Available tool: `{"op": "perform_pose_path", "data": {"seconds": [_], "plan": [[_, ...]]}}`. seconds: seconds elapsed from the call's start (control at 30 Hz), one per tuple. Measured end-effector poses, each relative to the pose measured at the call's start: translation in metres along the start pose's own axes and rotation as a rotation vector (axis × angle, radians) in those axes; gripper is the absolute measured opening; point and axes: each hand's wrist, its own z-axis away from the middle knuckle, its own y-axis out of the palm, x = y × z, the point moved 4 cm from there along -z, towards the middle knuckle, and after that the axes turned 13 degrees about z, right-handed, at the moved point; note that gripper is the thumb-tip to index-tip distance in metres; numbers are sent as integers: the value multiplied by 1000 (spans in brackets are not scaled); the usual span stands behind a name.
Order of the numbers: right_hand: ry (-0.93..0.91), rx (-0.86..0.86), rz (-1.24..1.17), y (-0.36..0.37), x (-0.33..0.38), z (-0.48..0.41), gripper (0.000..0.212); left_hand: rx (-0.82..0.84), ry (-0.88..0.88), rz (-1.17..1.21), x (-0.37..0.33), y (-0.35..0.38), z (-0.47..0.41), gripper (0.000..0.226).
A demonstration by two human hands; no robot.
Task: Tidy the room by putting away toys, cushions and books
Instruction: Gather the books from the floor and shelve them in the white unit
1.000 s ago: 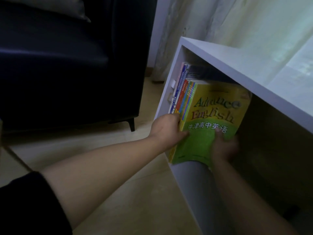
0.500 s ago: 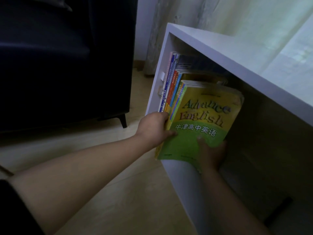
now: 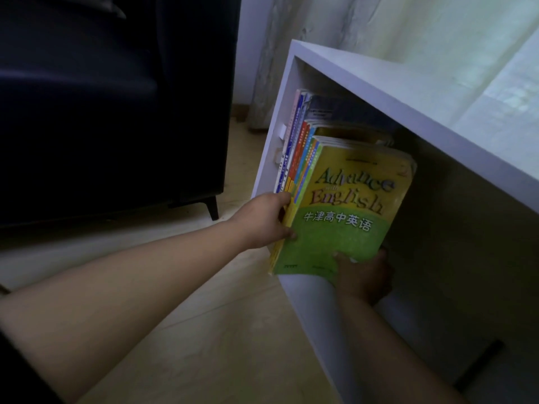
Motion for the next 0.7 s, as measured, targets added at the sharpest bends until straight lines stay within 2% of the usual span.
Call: {"op": "perform_pose_path", "data": {"seconds": [0.1, 0.43, 0.7], "plan": [[-19, -5, 30, 3, 5, -6, 67, -13, -4, 20, -4, -1, -3, 46], [1, -52, 107, 20, 20, -45, 71, -216, 49, 23, -5, 17, -17, 37], [-69, -58, 30, 38, 22, -54, 72, -355, 46, 80, 5, 23, -16, 37]]}}
